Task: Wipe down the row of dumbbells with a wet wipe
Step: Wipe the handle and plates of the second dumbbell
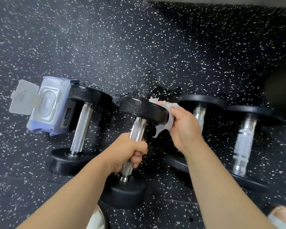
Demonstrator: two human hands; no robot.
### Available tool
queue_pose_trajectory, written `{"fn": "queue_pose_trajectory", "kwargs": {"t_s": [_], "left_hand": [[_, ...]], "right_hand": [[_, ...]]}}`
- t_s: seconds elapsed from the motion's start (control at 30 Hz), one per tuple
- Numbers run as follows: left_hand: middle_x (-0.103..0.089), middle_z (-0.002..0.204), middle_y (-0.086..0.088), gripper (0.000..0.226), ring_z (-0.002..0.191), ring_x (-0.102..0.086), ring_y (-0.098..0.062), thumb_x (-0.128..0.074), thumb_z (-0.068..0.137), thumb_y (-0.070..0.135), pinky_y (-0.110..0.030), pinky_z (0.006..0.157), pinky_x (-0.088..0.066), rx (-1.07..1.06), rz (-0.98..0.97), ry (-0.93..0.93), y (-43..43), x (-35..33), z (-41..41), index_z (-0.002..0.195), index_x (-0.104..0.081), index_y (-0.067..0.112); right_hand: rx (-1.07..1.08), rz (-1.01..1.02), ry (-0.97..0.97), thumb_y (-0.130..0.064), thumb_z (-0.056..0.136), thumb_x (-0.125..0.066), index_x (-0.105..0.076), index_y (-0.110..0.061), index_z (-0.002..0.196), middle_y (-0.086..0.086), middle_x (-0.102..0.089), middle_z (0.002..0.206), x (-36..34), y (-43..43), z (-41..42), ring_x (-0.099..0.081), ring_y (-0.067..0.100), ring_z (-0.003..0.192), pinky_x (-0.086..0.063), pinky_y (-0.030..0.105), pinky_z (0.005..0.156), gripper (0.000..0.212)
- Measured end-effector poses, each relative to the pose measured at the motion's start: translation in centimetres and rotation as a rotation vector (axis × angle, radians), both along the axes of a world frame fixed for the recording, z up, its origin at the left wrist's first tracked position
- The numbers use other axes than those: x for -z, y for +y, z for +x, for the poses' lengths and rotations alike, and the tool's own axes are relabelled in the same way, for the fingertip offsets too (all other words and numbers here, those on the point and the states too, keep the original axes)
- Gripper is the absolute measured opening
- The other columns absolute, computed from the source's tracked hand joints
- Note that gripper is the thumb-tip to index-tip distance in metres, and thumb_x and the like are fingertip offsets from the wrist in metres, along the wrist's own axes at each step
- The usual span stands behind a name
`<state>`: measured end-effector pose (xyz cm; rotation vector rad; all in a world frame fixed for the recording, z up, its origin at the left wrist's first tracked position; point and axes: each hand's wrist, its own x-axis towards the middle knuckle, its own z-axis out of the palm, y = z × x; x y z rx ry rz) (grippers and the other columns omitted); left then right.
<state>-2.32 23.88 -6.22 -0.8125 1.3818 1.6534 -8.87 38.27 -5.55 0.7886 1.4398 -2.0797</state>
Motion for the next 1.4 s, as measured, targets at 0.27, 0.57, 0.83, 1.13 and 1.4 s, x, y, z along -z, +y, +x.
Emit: {"fn": "queue_pose_trajectory", "kwargs": {"t_s": [0.27, 0.57, 0.83, 1.13, 1.4], "left_hand": [[-0.031, 0.04, 0.003, 0.046, 0.032, -0.028, -0.011, -0.056, 0.07, -0.009, -0.022, 0.042, -0.031, 0.116, -0.028, 0.04, -0.4, 0.0, 0.3, 0.039, -0.039, 0.02], [-0.035, 0.041, 0.001, 0.046, 0.034, -0.028, -0.012, -0.054, 0.072, -0.012, -0.023, 0.043, -0.031, 0.13, -0.13, 0.091, 0.4, 0.2, 0.9, 0.044, -0.039, 0.021], [-0.034, 0.042, 0.001, 0.031, 0.038, -0.027, -0.014, -0.06, 0.063, -0.001, -0.026, 0.045, -0.031, 0.157, -0.185, 0.083, 0.3, 0.7, 1.3, 0.056, -0.035, 0.016], [-0.035, 0.048, 0.002, 0.029, 0.04, -0.029, -0.014, -0.062, 0.061, 0.002, -0.024, 0.045, -0.03, 0.175, -0.147, 0.09, 0.7, 0.1, 1.4, 0.058, -0.038, 0.018], [-0.035, 0.047, 0.001, 0.026, 0.039, -0.031, -0.016, -0.062, 0.058, 0.008, -0.025, 0.043, -0.03, 0.141, -0.215, 0.155, 1.8, 0.0, 1.5, 0.055, -0.038, 0.017]], "right_hand": [[-0.513, 0.152, 0.366, -0.001, 0.092, -0.044, -0.074, -0.016, 0.1, 0.028, -0.07, 0.083, -3.6, 1.5, -0.7, -0.06, 0.031, 0.058, -0.047, 0.02, 0.074, 0.035], [-0.811, 0.171, 0.131, -0.01, 0.085, -0.056, -0.075, -0.012, 0.1, -0.004, -0.07, 0.116, -0.7, 0.0, -4.6, -0.065, 0.025, 0.103, -0.049, 0.056, 0.092, 0.025], [-0.61, 0.118, 0.138, -0.01, 0.091, -0.054, -0.071, -0.012, 0.111, -0.006, -0.07, 0.115, -3.0, 3.3, -0.3, -0.063, 0.005, 0.109, -0.047, 0.024, 0.099, 0.026], [-0.952, 0.234, 0.202, -0.01, 0.088, -0.055, -0.073, -0.009, 0.102, 0.006, -0.074, 0.092, -4.7, -1.8, -5.2, -0.063, 0.014, 0.077, -0.053, 0.028, 0.078, 0.022], [-0.777, 0.305, -0.123, -0.007, 0.086, -0.055, -0.065, -0.009, 0.075, 0.001, -0.062, 0.055, -0.9, 0.3, -5.4, -0.057, 0.013, 0.048, -0.047, 0.023, 0.053, 0.015]]}}
